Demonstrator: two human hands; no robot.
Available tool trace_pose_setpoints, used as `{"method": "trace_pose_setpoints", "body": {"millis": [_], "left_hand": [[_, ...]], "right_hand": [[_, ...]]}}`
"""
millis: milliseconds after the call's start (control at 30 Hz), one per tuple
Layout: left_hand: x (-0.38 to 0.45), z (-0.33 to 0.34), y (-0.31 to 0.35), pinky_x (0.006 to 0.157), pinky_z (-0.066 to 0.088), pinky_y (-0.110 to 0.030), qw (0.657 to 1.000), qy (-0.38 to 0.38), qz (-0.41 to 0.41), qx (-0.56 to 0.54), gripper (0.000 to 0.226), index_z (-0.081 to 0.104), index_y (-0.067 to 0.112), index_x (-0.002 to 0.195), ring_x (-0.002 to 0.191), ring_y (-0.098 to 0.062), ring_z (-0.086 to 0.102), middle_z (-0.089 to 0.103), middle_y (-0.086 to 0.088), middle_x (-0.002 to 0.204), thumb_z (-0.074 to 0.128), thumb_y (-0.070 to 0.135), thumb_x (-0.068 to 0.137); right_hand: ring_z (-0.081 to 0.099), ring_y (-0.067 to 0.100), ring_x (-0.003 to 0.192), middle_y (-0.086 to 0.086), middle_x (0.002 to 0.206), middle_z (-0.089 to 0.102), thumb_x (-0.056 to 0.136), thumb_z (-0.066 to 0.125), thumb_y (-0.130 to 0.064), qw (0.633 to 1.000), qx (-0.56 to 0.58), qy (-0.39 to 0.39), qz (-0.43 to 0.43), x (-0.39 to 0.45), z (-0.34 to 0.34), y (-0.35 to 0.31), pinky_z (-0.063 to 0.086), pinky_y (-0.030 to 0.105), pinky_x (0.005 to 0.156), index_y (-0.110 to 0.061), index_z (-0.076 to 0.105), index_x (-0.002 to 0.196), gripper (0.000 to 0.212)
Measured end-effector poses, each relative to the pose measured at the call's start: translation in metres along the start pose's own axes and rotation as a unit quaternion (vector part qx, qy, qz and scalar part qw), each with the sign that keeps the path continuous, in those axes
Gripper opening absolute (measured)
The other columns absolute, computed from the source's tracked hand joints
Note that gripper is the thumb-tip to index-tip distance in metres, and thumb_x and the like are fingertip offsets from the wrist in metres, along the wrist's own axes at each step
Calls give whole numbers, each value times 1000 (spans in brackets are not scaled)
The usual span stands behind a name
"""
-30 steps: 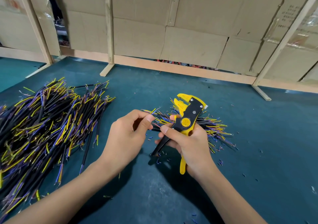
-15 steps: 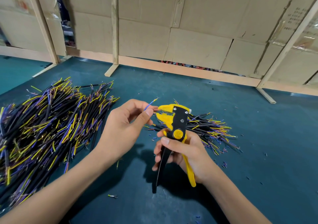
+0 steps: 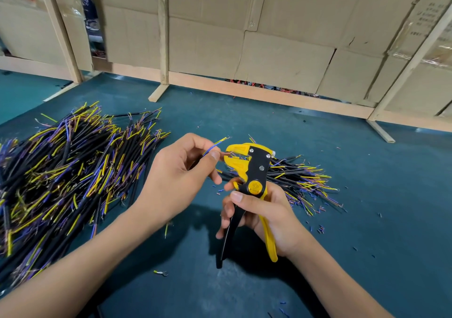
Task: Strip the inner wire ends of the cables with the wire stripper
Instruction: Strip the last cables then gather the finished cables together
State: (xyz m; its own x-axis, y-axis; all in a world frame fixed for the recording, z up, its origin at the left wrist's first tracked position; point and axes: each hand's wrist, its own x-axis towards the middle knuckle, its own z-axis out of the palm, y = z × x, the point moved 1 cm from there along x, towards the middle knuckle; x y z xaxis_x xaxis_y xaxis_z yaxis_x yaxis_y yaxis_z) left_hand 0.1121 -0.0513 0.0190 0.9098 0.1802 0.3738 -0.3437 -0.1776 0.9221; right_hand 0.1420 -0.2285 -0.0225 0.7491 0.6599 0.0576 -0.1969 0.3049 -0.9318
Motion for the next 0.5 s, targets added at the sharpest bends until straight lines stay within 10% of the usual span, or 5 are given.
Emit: {"method": "trace_pose_setpoints", "body": {"millis": [500], "left_hand": [[0,-2,3,46,33,-8,999,18,4,38,8,65,17,89,40,-1,49,69,-1,59,64,16,97]], "right_hand": [[57,31,59,15,67,54,85,71,-13,1000,-5,8,-4,2,6,-2,55,48,60,-6,68,100,17]]}}
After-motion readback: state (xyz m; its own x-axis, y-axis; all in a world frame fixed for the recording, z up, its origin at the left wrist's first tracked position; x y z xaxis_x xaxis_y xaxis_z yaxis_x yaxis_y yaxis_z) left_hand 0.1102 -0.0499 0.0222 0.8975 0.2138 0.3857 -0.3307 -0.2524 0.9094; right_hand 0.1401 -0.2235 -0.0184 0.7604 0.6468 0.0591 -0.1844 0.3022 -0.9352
